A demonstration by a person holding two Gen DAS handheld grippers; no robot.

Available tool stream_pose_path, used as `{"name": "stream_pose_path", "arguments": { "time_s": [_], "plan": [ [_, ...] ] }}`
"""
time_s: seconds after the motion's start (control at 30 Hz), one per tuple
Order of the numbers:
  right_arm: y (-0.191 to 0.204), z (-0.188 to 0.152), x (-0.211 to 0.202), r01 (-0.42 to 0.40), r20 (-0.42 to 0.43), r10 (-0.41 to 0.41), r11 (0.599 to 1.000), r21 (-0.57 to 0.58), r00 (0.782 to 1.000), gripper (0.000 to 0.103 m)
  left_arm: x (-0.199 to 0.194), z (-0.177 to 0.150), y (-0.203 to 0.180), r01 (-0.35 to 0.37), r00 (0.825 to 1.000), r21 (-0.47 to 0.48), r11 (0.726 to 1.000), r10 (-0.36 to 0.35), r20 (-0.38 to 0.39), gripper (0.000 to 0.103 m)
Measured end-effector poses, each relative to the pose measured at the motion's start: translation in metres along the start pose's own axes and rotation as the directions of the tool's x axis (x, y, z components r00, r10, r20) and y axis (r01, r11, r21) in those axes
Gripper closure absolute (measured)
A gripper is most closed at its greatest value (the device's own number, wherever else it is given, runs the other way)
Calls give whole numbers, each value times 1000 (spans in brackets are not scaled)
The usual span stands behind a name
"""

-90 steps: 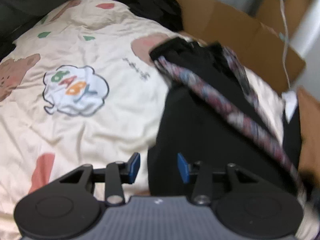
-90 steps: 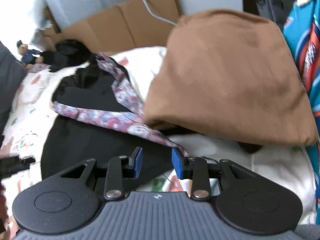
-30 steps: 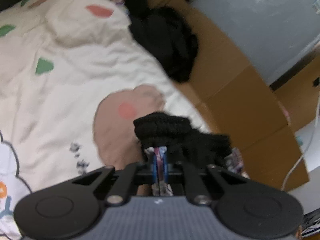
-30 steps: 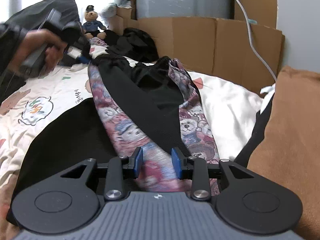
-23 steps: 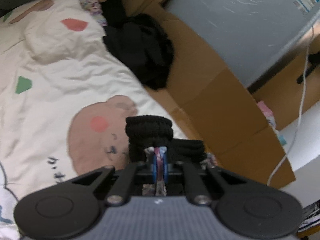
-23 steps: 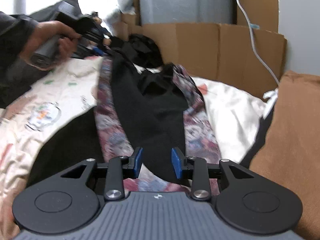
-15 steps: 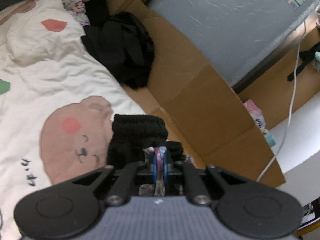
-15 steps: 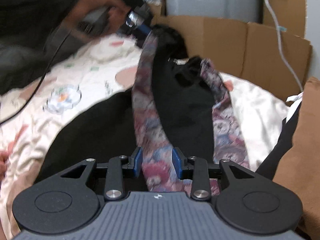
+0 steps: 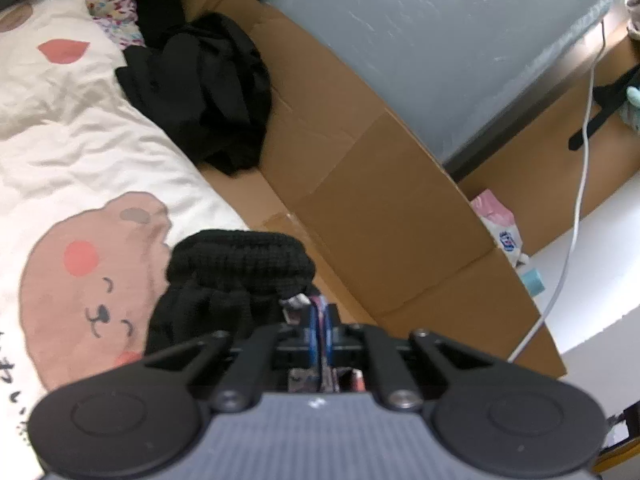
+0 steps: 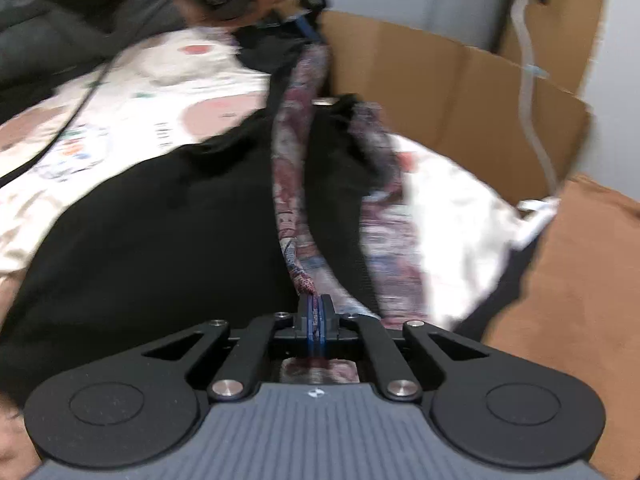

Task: Fold clothes
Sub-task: 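Lift the waistband with the left tool and fold it toward the leg hems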

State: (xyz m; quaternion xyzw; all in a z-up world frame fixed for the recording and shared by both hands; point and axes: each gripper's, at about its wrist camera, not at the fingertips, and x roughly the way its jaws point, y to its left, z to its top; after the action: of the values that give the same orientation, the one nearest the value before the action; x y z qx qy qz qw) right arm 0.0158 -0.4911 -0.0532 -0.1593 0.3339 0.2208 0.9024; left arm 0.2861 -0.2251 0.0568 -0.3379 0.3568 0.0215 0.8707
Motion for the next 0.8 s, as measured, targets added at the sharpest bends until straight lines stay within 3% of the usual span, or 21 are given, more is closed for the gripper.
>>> {"name": "stream_pose_path", "arguments": {
  "time_s": [0.17, 0.37, 0.4, 0.5, 0.57, 0.67, 0.8],
  "plan": [
    [-26, 0, 7, 81, -12, -80, 992, 97, 997, 100, 25, -1, -16, 0, 1000, 33, 999, 0, -21, 101],
    [-29, 1, 14, 109, -2, -109, 989, 95, 994, 95, 54, -6, -30, -15, 998, 80, 997, 20, -56, 98],
    [-29, 3, 13, 105, 13, -106, 990, 98, 994, 93, 59, -9, -32, -20, 998, 90, 996, 26, -65, 96],
    [-26, 8, 7, 83, 66, -90, 992, 98, 994, 75, 68, -19, -36, -38, 995, 139, 990, 50, -87, 90],
    [-24, 9, 4, 59, 97, -68, 994, 95, 993, 61, 70, -24, -36, -32, 993, 156, 987, 49, -109, 78],
    [-22, 9, 5, 14, 99, -24, 995, 100, 995, 60, 74, -35, -27, 13, 984, 155, 988, 15, -177, 76],
    [-18, 9, 6, -69, 112, 58, 993, 92, 992, 60, 67, -39, -19, 33, 982, 150, 988, -4, -188, 76]
  ]
}}
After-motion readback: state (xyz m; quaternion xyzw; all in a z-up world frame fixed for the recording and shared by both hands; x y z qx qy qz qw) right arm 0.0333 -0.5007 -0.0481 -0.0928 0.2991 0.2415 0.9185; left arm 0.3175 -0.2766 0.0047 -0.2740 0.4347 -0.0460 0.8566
